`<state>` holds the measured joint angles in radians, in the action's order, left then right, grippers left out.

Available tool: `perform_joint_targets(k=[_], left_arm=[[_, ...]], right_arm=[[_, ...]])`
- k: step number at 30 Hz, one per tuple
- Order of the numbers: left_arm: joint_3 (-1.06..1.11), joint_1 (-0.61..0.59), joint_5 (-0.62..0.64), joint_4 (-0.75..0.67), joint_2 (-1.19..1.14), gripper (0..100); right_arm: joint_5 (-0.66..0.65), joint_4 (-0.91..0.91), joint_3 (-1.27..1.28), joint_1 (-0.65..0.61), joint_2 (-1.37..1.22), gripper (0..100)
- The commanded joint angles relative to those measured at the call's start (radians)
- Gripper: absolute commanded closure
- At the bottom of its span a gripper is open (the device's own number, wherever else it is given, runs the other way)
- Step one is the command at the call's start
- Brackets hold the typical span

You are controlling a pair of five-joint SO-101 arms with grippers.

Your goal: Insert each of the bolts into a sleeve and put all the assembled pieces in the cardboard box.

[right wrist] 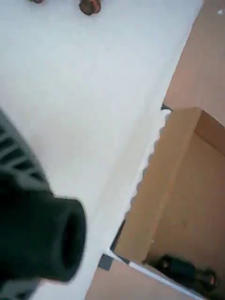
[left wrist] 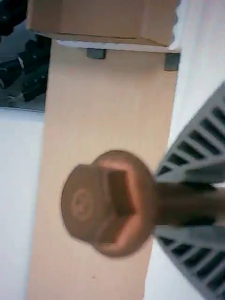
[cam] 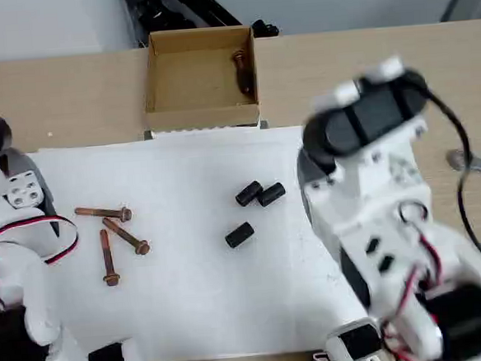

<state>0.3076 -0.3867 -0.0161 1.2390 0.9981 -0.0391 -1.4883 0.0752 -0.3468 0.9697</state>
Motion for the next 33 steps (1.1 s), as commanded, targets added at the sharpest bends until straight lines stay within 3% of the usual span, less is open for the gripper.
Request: perform_joint_targets(k=[1,6,12,19,27,31,33], left_arm=[[-0.004,0.0,0.008,-0.066,0.012,99],[0.008,0.003,0.092,-0.126,0.006,99],[0.116,0.005,0.278,-0.31,0.012,99],[0.214,0.163,0.233,-0.442,0.012,99],[0.199,0.325,0.233,-0.437,0.014,99],[0.174,0.411,0.233,-0.376,0.017,99],[0.159,0.471,0.23,-0.331,0.046,99]], right_arm=[[-0.006,0.015,0.107,0.013,0.14,99.5],[-0.011,0.139,0.371,0.01,0.305,99.5],[-0.011,0.535,0.779,0.007,0.371,99.5],[-0.005,0.906,0.999,-0.124,0.378,99.5],[0.005,0.935,0.945,-0.16,0.386,99.5],[0.13,0.921,0.97,-0.163,0.467,99.5],[0.129,0.915,1.007,-0.197,0.526,99.5]])
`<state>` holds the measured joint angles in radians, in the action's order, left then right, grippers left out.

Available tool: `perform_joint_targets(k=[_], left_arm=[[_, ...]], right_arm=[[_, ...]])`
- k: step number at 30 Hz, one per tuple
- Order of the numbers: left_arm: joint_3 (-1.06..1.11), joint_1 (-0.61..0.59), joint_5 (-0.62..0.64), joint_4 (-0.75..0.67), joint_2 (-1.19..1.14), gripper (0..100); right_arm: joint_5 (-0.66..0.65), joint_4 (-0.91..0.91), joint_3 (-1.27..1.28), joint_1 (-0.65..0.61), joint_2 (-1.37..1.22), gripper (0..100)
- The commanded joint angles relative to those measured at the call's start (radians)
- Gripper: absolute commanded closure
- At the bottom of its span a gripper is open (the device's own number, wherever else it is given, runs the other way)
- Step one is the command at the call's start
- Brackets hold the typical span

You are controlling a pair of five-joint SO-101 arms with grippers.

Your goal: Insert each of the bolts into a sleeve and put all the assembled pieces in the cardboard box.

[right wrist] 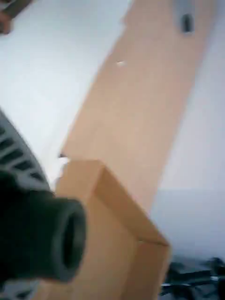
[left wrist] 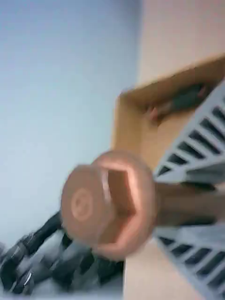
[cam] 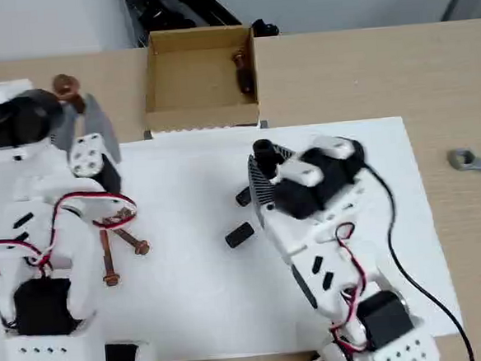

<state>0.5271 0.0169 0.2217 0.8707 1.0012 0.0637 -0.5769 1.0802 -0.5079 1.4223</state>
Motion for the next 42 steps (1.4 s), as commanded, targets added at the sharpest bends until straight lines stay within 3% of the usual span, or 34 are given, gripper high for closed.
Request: perform_joint_targets(k=[1,7,13,18,32,42], left_arm=[[-0.058,0.091,-0.017,0.038,0.068,99],[-0.002,0.178,-0.121,0.038,0.259,100],[0.131,0.245,-0.104,0.037,0.408,100],[0.24,0.275,-0.06,-0.051,0.494,100],[0.294,0.276,0.04,-0.08,0.483,99],[0.165,0.284,0.101,-0.077,0.207,99]], right_arm=[[0.014,0.004,0.026,-0.056,0.101,99.5],[-0.028,0.004,0.161,-0.168,0.229,99.5],[-0.055,0.015,0.215,-0.266,0.265,99.5],[-0.06,0.041,0.219,-0.298,0.263,99.5],[-0.057,0.042,0.233,-0.298,0.262,99.5],[-0.06,0.117,0.285,-0.341,0.217,99.5]])
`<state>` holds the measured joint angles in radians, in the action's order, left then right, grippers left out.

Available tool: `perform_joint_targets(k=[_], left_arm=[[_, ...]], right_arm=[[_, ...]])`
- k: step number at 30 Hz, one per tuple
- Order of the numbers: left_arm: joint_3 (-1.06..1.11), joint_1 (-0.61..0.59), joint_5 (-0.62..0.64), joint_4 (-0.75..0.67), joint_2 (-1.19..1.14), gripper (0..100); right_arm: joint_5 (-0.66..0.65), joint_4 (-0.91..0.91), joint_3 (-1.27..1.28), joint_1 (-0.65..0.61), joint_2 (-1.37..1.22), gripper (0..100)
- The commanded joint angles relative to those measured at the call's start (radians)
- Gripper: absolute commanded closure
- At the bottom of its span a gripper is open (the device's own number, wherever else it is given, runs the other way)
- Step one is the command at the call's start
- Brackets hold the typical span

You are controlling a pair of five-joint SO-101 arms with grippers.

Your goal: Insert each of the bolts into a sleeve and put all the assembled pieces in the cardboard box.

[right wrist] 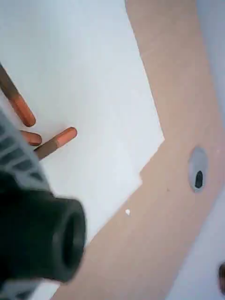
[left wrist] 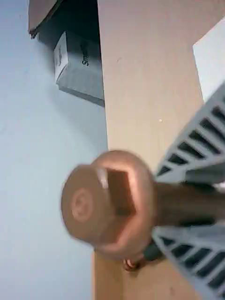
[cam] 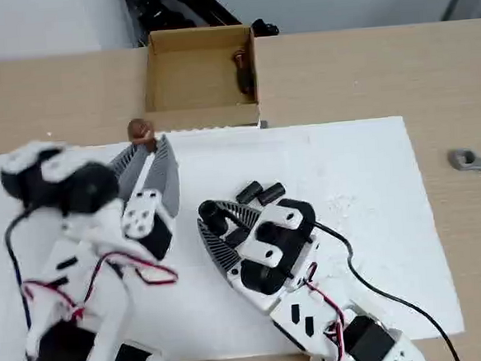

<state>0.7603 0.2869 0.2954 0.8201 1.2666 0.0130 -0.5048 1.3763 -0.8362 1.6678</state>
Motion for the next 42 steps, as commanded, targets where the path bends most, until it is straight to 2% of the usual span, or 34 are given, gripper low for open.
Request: perform_joint_targets(k=[1,6,23,30,36,42], left_arm=[[-0.073,0.031,0.034,-0.026,-0.078,99],[-0.077,0.098,0.035,-0.028,-0.094,99],[-0.07,0.095,0.035,0.068,-0.098,99],[-0.07,0.037,0.075,0.038,-0.1,99],[-0.067,0.055,0.078,0.009,-0.103,99],[-0.015,0.101,0.078,-0.057,-0.103,99]], right_arm=[[-0.009,0.062,-0.011,-0.013,-0.053,99.5],[-0.009,0.137,-0.012,-0.013,-0.177,99.5],[-0.009,0.147,-0.032,0.012,-0.183,99.5],[0.018,0.139,-0.031,0.085,-0.143,99.5],[0.026,0.088,-0.026,0.084,-0.042,99.5],[0.026,0.094,-0.029,0.061,-0.073,99.5]])
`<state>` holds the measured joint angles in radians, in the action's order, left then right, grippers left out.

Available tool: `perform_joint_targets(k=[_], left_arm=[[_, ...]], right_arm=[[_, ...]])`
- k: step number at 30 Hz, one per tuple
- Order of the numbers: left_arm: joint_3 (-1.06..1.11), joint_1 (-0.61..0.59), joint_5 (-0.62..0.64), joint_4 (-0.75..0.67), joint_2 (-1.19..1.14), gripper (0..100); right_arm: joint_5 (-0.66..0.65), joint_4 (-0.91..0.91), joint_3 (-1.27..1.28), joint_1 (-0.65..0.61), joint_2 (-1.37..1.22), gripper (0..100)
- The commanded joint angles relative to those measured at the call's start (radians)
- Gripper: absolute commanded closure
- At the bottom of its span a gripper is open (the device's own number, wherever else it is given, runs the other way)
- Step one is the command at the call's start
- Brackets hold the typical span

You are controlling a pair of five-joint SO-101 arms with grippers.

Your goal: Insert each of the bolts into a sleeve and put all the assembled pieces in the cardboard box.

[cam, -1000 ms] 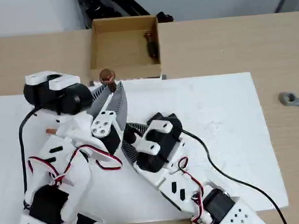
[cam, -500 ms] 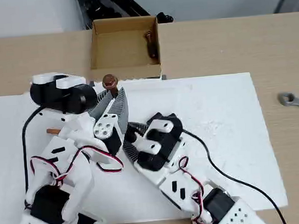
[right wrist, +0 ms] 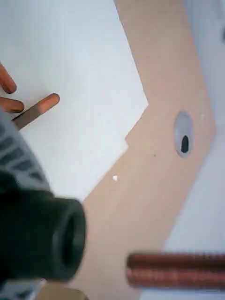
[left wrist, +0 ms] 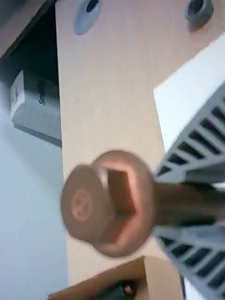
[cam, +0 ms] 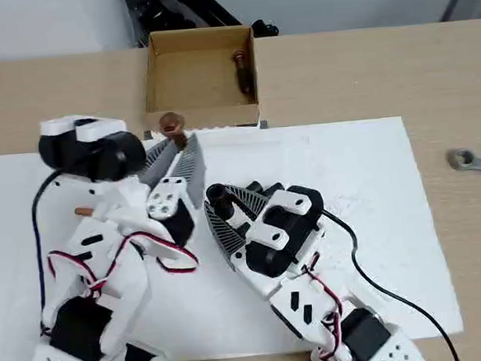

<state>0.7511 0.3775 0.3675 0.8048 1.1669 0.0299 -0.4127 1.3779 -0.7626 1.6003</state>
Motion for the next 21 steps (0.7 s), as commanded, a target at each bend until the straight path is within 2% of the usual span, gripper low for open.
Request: perform_joint_targets(k=[1,4,21], left_arm=[[-0.004,0.011,0.006,-0.041,-0.003,99],[-0.004,0.011,0.006,-0.04,-0.003,99],[-0.001,0.008,0.003,0.023,-0.031,99]], right_arm=[[0.009,0.002,-0.031,-0.027,-0.01,99.5],[0.008,0.002,-0.031,-0.062,-0.021,99.5],[0.006,0.001,-0.029,-0.061,-0.021,99.5]])
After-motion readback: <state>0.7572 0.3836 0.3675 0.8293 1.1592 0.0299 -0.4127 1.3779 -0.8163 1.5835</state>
